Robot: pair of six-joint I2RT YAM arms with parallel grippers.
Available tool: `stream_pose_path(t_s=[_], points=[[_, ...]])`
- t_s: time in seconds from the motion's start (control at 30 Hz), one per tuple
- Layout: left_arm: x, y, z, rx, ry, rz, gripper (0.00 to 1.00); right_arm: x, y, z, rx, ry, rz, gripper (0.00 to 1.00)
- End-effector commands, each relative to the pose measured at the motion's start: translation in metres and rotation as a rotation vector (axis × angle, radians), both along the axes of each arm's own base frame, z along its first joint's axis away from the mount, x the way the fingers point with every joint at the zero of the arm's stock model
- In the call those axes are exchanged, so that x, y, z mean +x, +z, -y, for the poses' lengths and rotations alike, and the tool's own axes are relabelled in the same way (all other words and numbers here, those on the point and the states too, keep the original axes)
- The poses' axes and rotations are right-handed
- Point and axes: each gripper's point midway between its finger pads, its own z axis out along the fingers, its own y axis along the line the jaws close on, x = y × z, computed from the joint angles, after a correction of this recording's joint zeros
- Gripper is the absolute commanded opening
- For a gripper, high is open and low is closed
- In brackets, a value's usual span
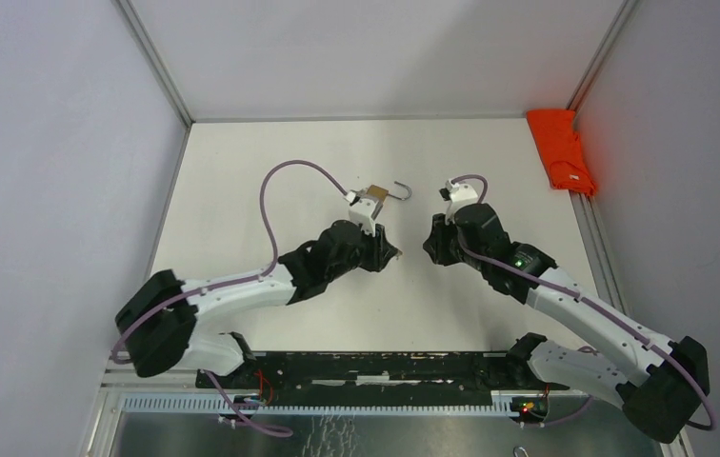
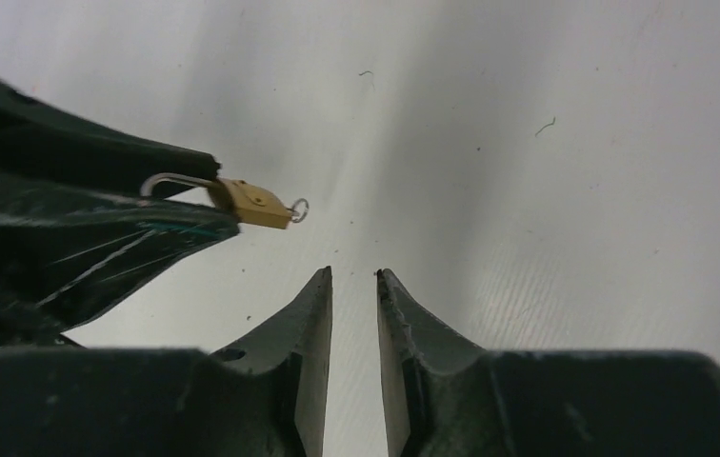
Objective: Unlock with the key
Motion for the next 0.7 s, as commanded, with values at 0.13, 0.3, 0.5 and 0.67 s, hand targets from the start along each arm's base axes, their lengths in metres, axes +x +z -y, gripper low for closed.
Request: stream_pose_path(t_s=[0.13, 0.3, 0.5, 0.67], points=[[0.014, -0.012, 0.014, -0.297, 0.02, -0.225, 0.02, 0.014, 0.004, 0.007, -0.051, 0.002, 0.078, 0.39], [0.011, -0.036, 0.01, -0.319, 0.03, -0.29, 0.02, 0.016, -0.011, -0.006, -0.051, 0.067, 0.045, 0.42], [0.008, -0.047, 0.005, -0.332, 0.026, -0.303, 0.02, 0.013, -0.035, -0.038, 0.032, 0.179, -0.029, 0.42], [0.009, -0.057, -0.006, -0.286, 0.048, -0.285, 0.02, 0.016, -0.049, -0.047, 0.05, 0.2, -0.091, 0.42]])
